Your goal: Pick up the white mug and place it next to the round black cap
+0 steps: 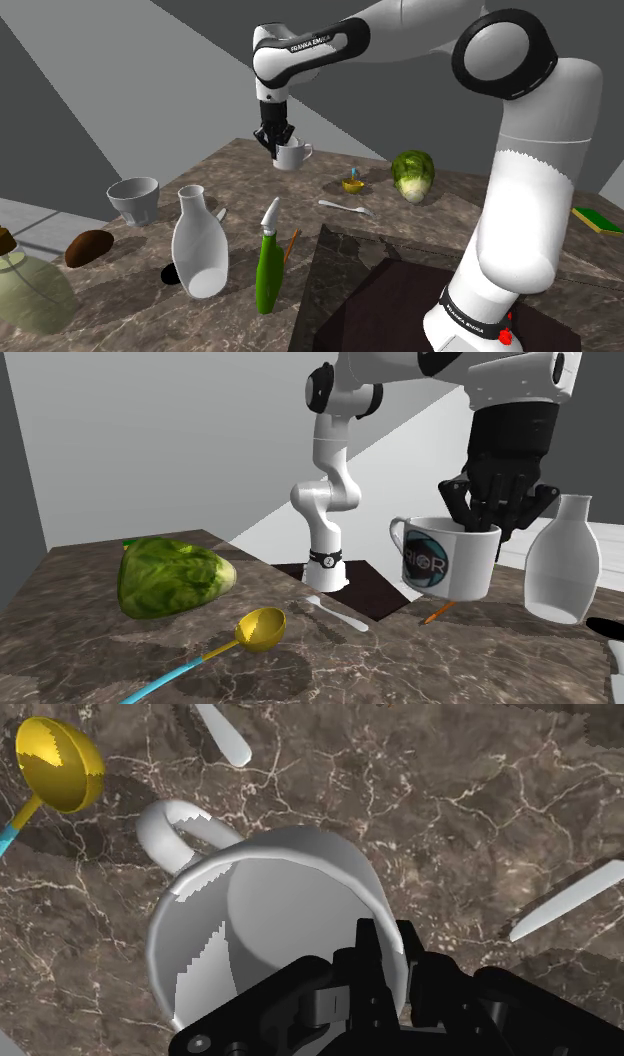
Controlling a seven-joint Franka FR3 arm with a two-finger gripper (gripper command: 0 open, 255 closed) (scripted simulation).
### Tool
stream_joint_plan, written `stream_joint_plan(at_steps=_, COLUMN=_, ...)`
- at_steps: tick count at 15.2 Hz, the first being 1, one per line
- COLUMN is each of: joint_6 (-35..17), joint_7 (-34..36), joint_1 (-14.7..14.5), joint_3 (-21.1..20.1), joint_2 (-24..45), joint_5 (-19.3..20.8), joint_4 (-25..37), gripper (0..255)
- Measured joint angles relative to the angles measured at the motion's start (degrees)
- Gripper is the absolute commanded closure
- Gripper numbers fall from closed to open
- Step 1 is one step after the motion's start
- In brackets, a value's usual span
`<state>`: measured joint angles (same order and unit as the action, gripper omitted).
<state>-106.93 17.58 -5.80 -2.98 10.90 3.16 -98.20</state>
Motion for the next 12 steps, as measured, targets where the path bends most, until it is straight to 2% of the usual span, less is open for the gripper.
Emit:
stream_joint_plan(at_steps=5, joint_6=-0.8, joint_7=6.3, joint_1=-3.6, joint_3=-2.7, joint_2=-3.2, joint_5=0.0, joint_4=-4.3, gripper=255)
stream_joint_plan(at_steps=12, joint_6=-0.5, joint_7=15.3, joint_1=-8.7, joint_3=-6.6, joint_2=-3.5, joint_5=0.1, joint_4=-4.6, gripper=255)
